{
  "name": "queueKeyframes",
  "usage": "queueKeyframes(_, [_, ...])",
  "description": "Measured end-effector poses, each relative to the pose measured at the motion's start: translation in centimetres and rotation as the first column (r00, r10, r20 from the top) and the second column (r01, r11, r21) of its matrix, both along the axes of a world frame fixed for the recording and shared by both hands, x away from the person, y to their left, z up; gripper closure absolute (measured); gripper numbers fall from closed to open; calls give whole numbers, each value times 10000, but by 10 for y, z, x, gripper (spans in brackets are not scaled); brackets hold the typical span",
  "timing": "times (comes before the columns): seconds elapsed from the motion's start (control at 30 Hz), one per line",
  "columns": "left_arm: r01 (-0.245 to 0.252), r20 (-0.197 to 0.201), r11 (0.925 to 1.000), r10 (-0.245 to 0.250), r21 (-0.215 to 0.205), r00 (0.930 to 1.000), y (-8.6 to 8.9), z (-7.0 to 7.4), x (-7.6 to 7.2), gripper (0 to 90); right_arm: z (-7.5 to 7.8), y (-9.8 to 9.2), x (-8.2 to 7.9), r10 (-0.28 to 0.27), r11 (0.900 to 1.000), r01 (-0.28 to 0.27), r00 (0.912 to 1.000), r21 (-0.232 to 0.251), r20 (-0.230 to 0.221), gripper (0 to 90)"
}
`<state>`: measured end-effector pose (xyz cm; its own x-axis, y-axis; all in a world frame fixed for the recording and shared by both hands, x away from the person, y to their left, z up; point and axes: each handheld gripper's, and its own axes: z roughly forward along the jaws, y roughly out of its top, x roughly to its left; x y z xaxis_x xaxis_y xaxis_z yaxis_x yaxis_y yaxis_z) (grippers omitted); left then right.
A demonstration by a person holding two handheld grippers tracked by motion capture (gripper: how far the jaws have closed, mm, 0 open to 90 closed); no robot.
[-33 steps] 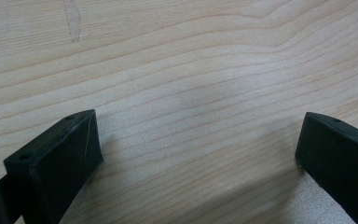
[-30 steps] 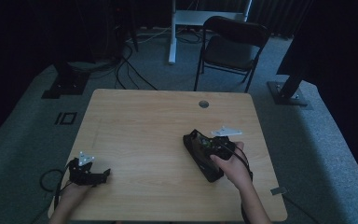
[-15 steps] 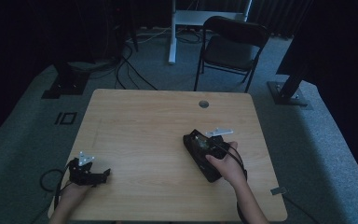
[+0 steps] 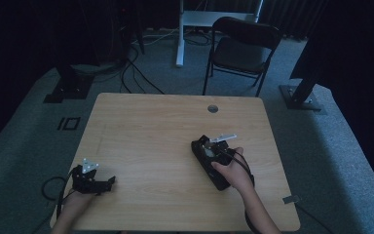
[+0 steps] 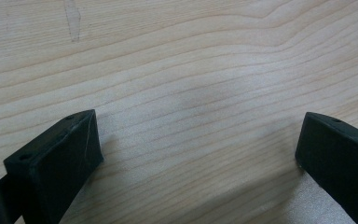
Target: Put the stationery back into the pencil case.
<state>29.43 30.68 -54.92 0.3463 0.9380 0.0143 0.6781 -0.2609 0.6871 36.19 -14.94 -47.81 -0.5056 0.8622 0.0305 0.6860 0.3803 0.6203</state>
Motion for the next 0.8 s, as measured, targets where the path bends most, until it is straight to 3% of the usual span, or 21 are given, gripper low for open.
queueKeyframes(0.37, [0,1,10000,0,1,10000,0,0,0,2,-2,6,9,61,9985,-83,9992,-549,-400,499])
queueKeyframes(0.8, [1,0,10000,-1,2,10000,0,0,0,2,-11,4,18,-50,9964,-23,9962,-845,-865,499])
